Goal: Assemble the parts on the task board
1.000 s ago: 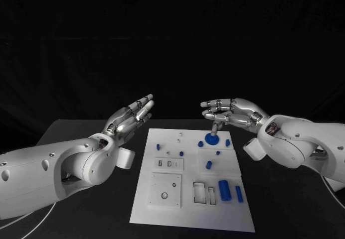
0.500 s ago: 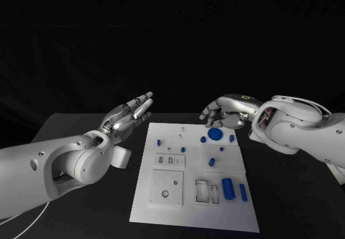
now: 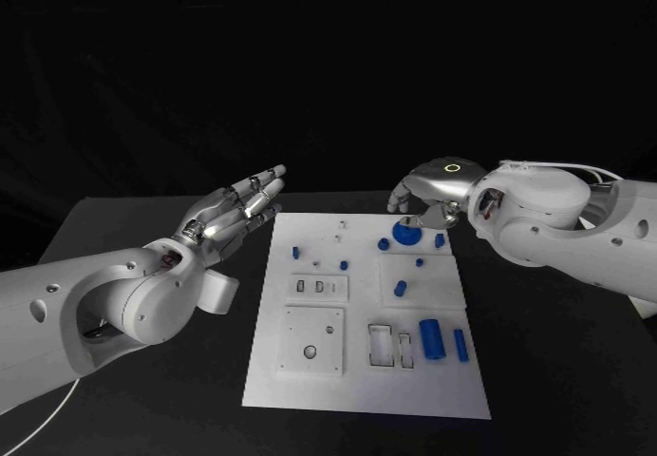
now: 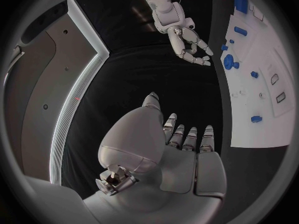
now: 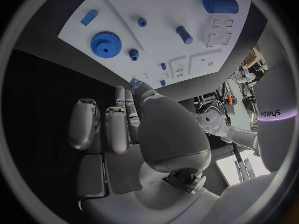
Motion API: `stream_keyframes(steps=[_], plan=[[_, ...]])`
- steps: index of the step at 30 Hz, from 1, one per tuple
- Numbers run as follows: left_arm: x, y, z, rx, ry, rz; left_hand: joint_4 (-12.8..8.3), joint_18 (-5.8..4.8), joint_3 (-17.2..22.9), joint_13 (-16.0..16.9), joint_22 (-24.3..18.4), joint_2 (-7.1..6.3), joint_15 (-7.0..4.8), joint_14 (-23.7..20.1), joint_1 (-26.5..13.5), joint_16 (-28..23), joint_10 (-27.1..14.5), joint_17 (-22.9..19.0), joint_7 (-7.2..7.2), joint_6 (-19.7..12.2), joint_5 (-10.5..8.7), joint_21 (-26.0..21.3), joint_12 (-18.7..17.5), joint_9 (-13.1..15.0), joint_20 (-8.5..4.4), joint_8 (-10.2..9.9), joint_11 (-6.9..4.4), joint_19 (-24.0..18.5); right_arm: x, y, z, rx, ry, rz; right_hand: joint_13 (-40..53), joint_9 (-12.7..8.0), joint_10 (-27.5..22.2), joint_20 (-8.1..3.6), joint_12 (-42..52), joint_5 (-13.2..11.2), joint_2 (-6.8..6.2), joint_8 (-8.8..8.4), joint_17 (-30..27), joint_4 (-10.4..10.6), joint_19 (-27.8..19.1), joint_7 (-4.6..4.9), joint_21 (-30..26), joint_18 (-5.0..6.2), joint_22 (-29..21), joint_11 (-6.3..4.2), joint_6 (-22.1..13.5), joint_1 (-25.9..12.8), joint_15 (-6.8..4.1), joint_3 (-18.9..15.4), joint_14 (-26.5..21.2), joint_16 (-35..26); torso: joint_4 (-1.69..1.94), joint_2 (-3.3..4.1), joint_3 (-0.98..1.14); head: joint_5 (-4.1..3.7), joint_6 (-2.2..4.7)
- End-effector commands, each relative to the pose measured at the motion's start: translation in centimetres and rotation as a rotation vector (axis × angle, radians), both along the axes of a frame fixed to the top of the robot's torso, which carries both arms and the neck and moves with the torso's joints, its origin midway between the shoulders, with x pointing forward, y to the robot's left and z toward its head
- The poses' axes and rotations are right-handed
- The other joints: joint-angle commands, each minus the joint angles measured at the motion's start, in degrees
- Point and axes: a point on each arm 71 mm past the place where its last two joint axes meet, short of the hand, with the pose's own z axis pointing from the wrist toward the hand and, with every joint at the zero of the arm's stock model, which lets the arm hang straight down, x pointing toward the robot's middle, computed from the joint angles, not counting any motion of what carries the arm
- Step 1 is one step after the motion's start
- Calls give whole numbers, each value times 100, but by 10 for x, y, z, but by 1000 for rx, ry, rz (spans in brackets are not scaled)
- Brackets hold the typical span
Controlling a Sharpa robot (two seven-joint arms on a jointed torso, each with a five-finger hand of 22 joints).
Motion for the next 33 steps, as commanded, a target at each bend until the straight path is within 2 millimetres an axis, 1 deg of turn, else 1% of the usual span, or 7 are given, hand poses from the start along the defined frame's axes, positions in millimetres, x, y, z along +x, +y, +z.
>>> stream_keyframes(steps=[1, 4, 10, 12, 18, 24, 33], plan=[[-2, -3, 1, 0, -2, -48, -1, 49, -36, 9, 8, 1, 40, 7, 95, 43, -3, 8, 17, 75, 55, 31, 31, 10, 51, 48, 44, 15, 3, -2, -8, -65, -4, -13, -103, 53, -259, 61, -328, 575, -159, -69, -98, -75, -81, 38, -40, -31, -42, 62, 8, 7, 89, 316, -78, -39, 2, 36, 20, -35, -48], [-2, -2, 1, 1, 3, -53, -2, 49, -32, 10, 12, 10, 53, 10, 126, 50, 0, 10, 34, 136, 88, 37, 41, 17, 66, 66, 59, 23, 6, -1, -15, -60, 0, -8, -101, 121, -341, 101, -429, 715, -271, -92, -97, -133, -89, 90, -21, -35, 14, 104, 0, -59, 126, 605, -109, -34, -7, 39, 24, -33, -72], [-2, -1, 0, 6, 7, -62, -5, 50, -22, 12, 15, 23, 64, 13, 185, 60, 5, 12, 62, 214, 150, 42, 60, 25, 89, 96, 89, 30, 11, 2, -27, -49, 9, 10, -14, 251, -351, 137, -388, 648, -360, -55, -77, -156, -110, 69, -16, -32, 45, 147, 37, -195, 159, 798, -124, -16, 11, -24, 16, -7, -169], [-2, -1, 0, 7, 10, -65, -5, 50, -18, 13, 16, 29, 68, 15, 206, 65, 8, 13, 71, 236, 171, 45, 67, 27, 97, 105, 100, 33, 12, 3, -31, -46, 15, 17, 78, 369, -360, 151, -315, 439, -389, -19, -57, -149, -108, 46, -7, -32, 79, 155, 32, -302, 170, 841, -124, -1, 10, -47, -2, -4, -197], [-1, 0, -1, 12, 17, -69, -7, 52, -12, 14, 22, 37, 77, 20, 243, 76, 10, 16, 85, 263, 211, 56, 78, 28, 115, 120, 114, 47, 15, 8, -42, -31, 29, 33, 307, 671, -447, 177, -135, -37, -432, 70, -37, -111, -114, 44, -13, -32, 121, 173, -23, -507, 192, 793, -128, 16, -12, -76, -15, 33, -245], [0, -1, -2, 14, 21, -73, -9, 53, -7, 15, 27, 41, 85, 24, 275, 85, 10, 18, 92, 286, 242, 64, 85, 30, 133, 132, 122, 58, 16, 12, -47, -10, 29, 56, 586, 921, -466, 182, 138, -19, -432, 100, -47, -133, -116, 9, -25, -28, 148, 176, -157, -546, 202, 797, -138, 14, 12, -100, -23, 26, -280], [1, -1, -3, 16, 26, -78, -8, 53, -5, 15, 28, 45, 91, 26, 294, 89, 10, 18, 102, 321, 262, 66, 89, 34, 146, 146, 132, 62, 17, 17, -54, -4, 45, 74, 983, 1277, -649, 197, 458, 246, -442, 150, -116, -211, -176, -10, -95, -15, 122, 182, -296, -542, 207, 896, -187, -18, -5, -130, -35, 31, -351]])
